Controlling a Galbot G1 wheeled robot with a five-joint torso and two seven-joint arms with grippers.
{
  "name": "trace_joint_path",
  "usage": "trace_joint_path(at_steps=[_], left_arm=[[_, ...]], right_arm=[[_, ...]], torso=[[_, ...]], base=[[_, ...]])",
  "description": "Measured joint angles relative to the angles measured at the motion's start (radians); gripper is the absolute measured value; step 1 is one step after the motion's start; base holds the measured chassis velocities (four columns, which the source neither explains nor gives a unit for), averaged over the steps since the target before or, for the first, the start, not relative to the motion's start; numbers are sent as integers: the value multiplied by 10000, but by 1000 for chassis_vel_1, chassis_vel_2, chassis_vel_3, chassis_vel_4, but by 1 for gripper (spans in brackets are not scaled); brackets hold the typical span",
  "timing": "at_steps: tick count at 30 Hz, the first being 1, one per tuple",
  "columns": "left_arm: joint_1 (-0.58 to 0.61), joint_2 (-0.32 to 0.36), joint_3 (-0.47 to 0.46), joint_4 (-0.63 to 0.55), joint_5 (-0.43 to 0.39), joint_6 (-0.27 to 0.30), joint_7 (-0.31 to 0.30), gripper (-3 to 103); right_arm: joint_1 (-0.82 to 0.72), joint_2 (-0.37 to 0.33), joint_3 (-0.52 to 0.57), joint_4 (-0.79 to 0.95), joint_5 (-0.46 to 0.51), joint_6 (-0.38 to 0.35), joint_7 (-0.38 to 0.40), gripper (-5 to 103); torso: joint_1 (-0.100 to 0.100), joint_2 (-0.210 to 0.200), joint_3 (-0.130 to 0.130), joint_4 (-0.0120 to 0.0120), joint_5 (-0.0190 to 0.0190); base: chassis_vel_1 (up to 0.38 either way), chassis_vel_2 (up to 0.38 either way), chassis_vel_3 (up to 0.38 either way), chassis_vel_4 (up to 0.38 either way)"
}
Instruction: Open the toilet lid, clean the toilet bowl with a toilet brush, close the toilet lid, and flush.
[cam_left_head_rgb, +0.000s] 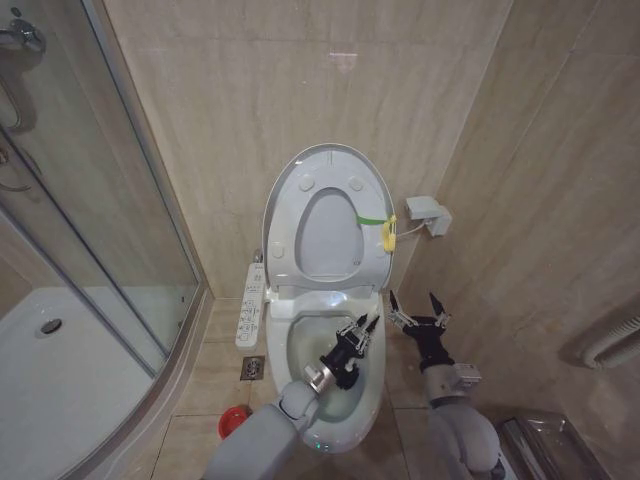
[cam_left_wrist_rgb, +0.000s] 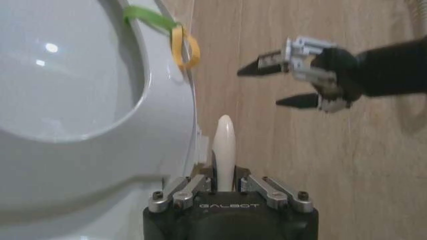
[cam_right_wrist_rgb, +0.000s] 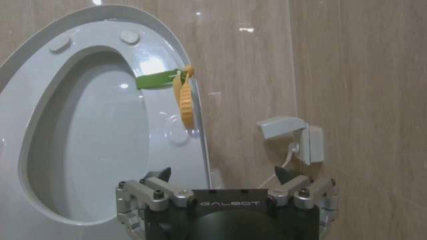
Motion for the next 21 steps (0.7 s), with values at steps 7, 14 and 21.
trace_joint_path(at_steps=[7,14,21], left_arm=[[-58,488,-46,423,39,461,4,19],[-71,620,-378,47,842,525,-537,19],[-8,39,-96,-101,45,-176,-378,19]], right_arm=[[0,0,0,0,0,0,-2,100],[0,0,0,0,0,0,-1,100],[0,0,0,0,0,0,-2,100]], torso=[[0,1,-1,2,-3],[0,0,0,6,1],[0,0,1,0,0]], base=[[0,0,0,0],[0,0,0,0],[0,0,0,0]])
